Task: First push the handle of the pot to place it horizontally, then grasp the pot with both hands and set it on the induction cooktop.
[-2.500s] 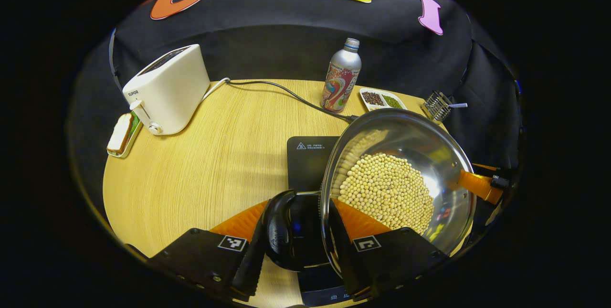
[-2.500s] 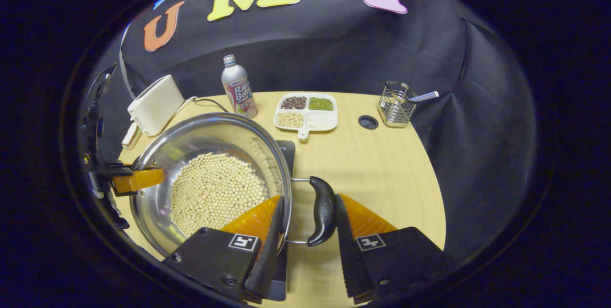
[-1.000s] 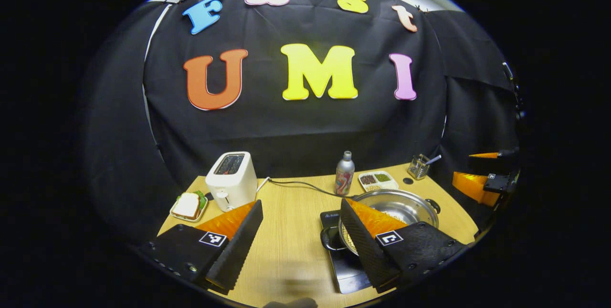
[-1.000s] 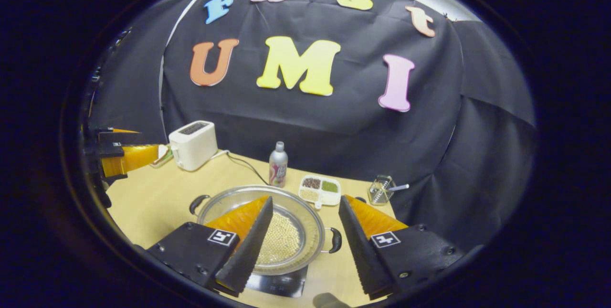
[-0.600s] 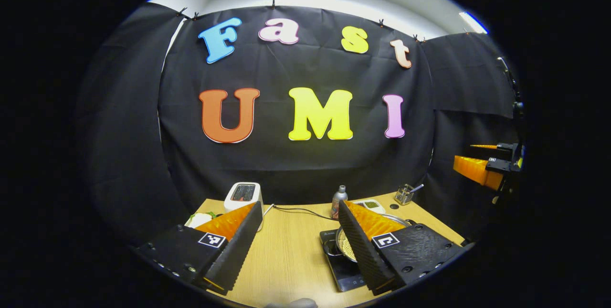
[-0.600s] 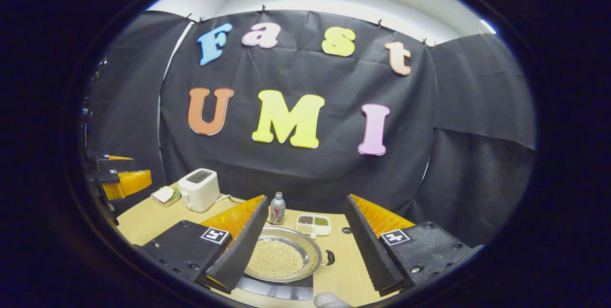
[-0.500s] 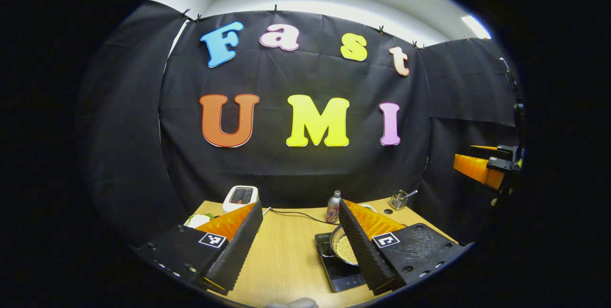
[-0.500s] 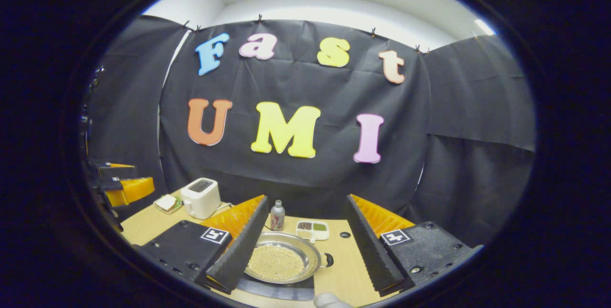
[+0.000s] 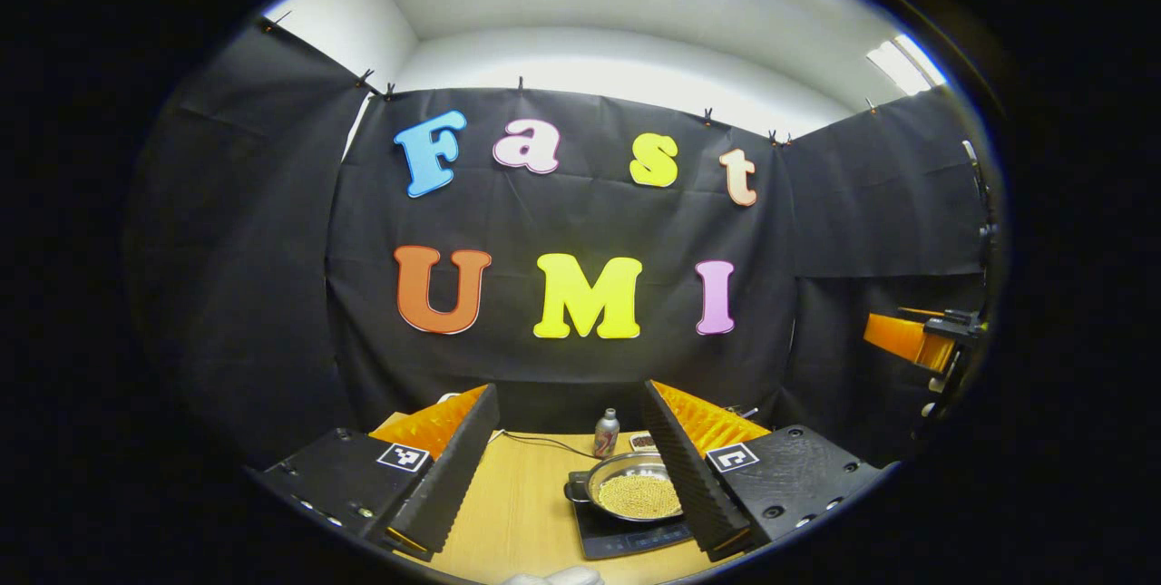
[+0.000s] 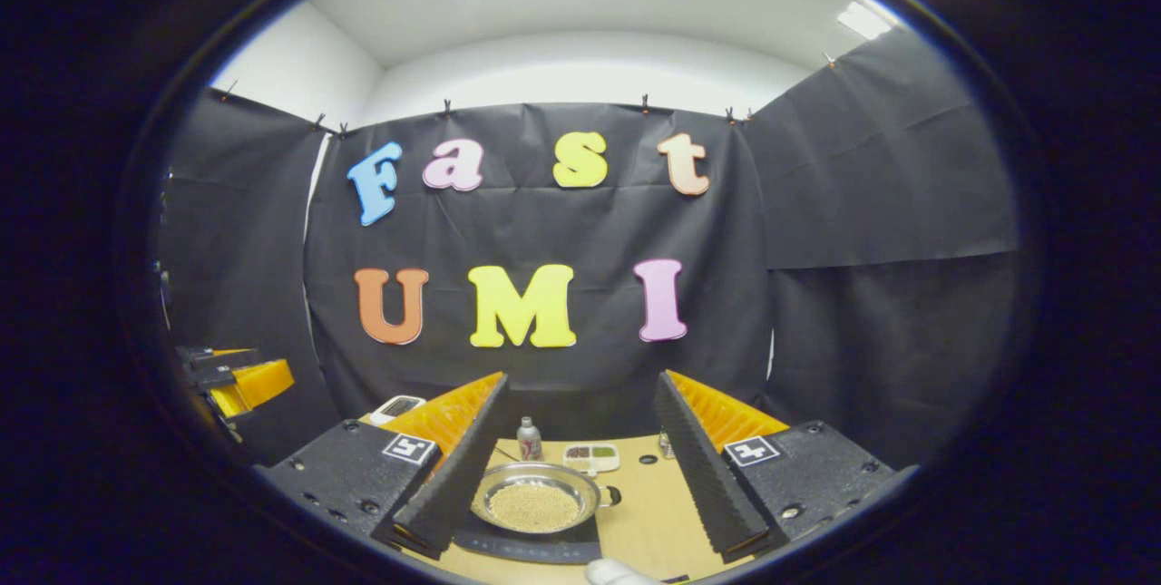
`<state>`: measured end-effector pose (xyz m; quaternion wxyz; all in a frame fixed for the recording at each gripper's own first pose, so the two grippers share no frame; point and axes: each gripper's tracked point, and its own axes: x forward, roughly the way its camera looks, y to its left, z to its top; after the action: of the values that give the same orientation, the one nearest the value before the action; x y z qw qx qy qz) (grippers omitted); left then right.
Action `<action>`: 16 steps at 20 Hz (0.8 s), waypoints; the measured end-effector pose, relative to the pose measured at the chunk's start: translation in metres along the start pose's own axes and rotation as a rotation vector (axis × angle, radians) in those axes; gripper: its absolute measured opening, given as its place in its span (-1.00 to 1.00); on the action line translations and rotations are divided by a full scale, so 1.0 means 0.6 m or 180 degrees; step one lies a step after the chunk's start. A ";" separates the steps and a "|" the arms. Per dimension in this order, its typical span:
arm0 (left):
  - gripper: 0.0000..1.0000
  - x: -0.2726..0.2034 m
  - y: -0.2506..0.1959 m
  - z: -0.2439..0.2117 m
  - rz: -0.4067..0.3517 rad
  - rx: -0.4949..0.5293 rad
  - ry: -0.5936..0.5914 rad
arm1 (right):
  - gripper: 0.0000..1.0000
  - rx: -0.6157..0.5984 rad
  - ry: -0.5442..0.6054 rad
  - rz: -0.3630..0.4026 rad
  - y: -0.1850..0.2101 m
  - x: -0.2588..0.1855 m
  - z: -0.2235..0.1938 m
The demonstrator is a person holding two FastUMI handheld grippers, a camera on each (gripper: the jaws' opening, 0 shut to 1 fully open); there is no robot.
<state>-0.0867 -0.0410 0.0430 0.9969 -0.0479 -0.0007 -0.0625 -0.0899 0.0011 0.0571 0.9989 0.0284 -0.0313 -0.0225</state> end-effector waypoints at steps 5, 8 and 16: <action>0.89 -0.089 -0.071 0.022 0.0051 0.0022 -0.0092 | 1.00 -0.0072 -0.0065 0.0117 -0.043 -0.088 0.017; 0.89 -0.129 -0.104 0.037 0.0060 0.0076 -0.0185 | 1.00 -0.0061 -0.0101 0.0086 -0.077 -0.119 0.020; 0.67 -0.186 -0.097 0.018 0.0327 0.0183 -0.0093 | 1.00 0.0065 0.0010 0.0243 -0.095 -0.148 -0.006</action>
<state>-0.2044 -0.0838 0.0587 0.9996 -0.0201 -0.0145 -0.0106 -0.1807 -0.0515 0.0446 0.9987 0.0374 -0.0311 0.0160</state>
